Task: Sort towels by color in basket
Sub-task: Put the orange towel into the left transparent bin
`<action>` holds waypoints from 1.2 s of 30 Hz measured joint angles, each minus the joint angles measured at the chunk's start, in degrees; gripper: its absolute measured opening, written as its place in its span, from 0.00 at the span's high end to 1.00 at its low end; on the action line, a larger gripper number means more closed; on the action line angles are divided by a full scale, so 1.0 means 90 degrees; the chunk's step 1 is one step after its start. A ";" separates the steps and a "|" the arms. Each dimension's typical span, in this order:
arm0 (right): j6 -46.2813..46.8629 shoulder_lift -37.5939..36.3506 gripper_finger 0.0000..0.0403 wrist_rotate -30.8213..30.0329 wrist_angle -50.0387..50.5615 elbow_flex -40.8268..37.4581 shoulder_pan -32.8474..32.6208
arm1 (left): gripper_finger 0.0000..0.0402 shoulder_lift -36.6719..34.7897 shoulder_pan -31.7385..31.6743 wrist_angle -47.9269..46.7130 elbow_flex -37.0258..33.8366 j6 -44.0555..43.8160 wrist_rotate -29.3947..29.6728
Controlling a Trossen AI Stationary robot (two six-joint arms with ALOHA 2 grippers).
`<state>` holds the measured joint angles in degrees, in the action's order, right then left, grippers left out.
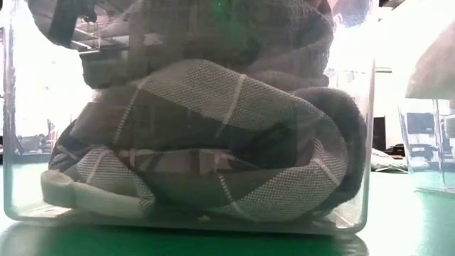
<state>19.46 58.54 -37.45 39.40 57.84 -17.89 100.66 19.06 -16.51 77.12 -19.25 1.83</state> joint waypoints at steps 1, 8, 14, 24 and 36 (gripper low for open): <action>0.0001 0.0000 0.24 0.0000 0.0000 0.0000 0.0000 | 1.00 0.0062 0.0019 0.0025 0.0002 0.0056 0.0006; 0.0002 0.0002 0.24 0.0000 -0.0051 0.0000 0.0000 | 1.00 0.0679 0.0132 0.0135 0.0013 0.0499 -0.0083; 0.0001 0.0002 0.24 0.0000 -0.0056 0.0000 0.0000 | 0.99 0.1077 0.0071 -0.0509 0.0238 0.0747 0.0129; -0.0032 0.0002 0.24 0.0000 -0.0051 0.0000 0.0005 | 0.96 0.1130 0.0322 -0.1306 0.0871 0.2584 0.0876; -0.0046 0.0002 0.24 0.0000 -0.0049 0.0000 0.0005 | 0.98 0.1794 0.0188 -0.2236 0.1415 0.2226 0.0435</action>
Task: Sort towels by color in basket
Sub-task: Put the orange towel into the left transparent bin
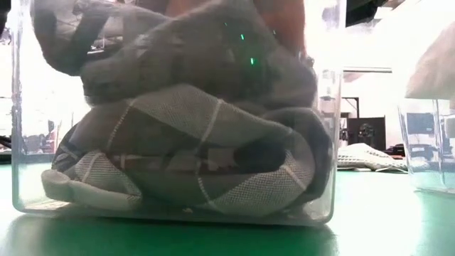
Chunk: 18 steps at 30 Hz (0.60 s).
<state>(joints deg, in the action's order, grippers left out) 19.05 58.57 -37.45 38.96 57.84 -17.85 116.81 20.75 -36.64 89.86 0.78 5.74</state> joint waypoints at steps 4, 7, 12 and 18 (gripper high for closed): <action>0.0002 0.0000 0.24 0.0000 -0.0002 0.0000 0.0000 | 0.97 0.0481 0.0002 0.0053 0.0015 0.0187 -0.0046; 0.0000 0.0000 0.24 0.0000 0.0000 0.0000 0.0000 | 0.96 0.0576 0.0010 0.0089 0.0018 0.0218 -0.0033; 0.0000 0.0000 0.24 0.0000 0.0002 0.0000 0.0000 | 0.96 0.0430 0.0010 0.0075 -0.0012 0.0223 -0.0033; 0.0001 0.0000 0.24 0.0000 0.0002 0.0000 0.0000 | 0.93 0.0000 0.0022 0.0340 -0.0036 0.0211 -0.0042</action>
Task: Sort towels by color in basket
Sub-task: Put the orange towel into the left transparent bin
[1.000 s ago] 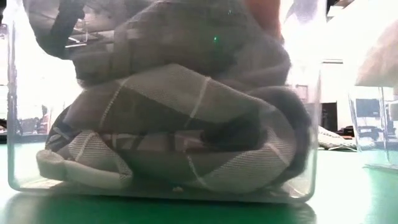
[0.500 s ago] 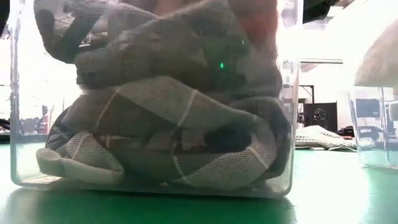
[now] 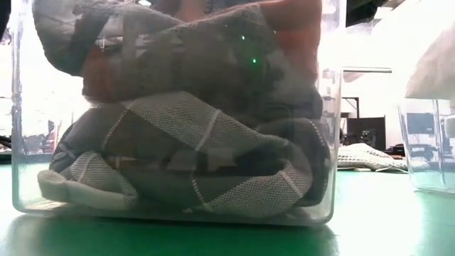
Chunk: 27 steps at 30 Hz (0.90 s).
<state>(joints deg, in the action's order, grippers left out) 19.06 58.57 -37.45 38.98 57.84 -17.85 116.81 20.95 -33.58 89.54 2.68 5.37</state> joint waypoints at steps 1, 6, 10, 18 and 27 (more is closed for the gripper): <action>0.0000 0.0000 0.24 0.0000 0.0002 0.0000 0.0000 | 0.90 -0.0037 0.0000 0.0013 -0.0002 0.0000 0.0000; 0.0001 0.0000 0.24 0.0000 0.0002 0.0000 0.0000 | 0.71 -0.0063 0.0010 0.0043 -0.0002 -0.0112 0.0000; -0.0001 0.0000 0.24 0.0000 0.0002 0.0000 0.0000 | 0.55 -0.0093 0.0007 0.0065 0.0006 -0.0089 0.0010; 0.0001 0.0000 0.24 0.0002 0.0002 0.0000 0.0000 | 0.41 -0.0240 0.0011 -0.0645 0.0769 -0.0004 -0.0403; 0.0001 0.0000 0.24 0.0002 0.0010 0.0000 0.0000 | 0.42 -0.0259 -0.0026 -0.2089 0.1905 0.0127 -0.0420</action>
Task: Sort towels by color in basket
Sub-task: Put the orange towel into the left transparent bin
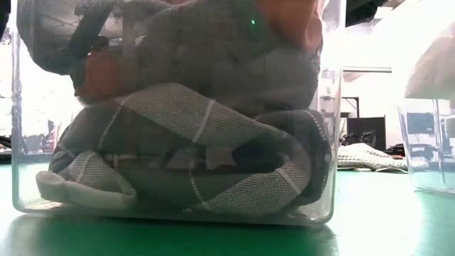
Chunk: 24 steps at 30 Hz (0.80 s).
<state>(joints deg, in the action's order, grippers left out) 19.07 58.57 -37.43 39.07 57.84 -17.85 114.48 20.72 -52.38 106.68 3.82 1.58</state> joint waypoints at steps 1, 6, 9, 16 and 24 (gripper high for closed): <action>0.0000 0.0000 0.24 0.0000 0.0002 0.0000 0.0000 | 0.42 -0.0003 -0.0004 -0.0241 0.0111 0.0004 0.0000; 0.0002 0.0000 0.24 0.0000 0.0058 -0.0002 0.0000 | 0.42 0.0000 -0.0043 -0.1348 0.0585 0.0027 0.0086; 0.0001 0.0000 0.24 0.0000 0.0053 -0.0002 0.0000 | 0.42 -0.0003 -0.0059 -0.1487 0.0968 -0.0022 0.0141; 0.0002 0.0000 0.24 0.0000 0.0049 -0.0002 -0.0002 | 0.42 -0.0005 0.0065 -0.1430 0.1745 0.0312 0.0763; 0.0002 0.0000 0.24 0.0000 0.0071 -0.0002 -0.0002 | 0.42 -0.0020 0.0196 -0.0118 0.2030 0.0803 0.1363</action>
<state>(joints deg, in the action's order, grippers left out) 19.09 58.57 -37.43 39.71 57.82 -17.86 114.30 22.48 -53.44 124.96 11.05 13.85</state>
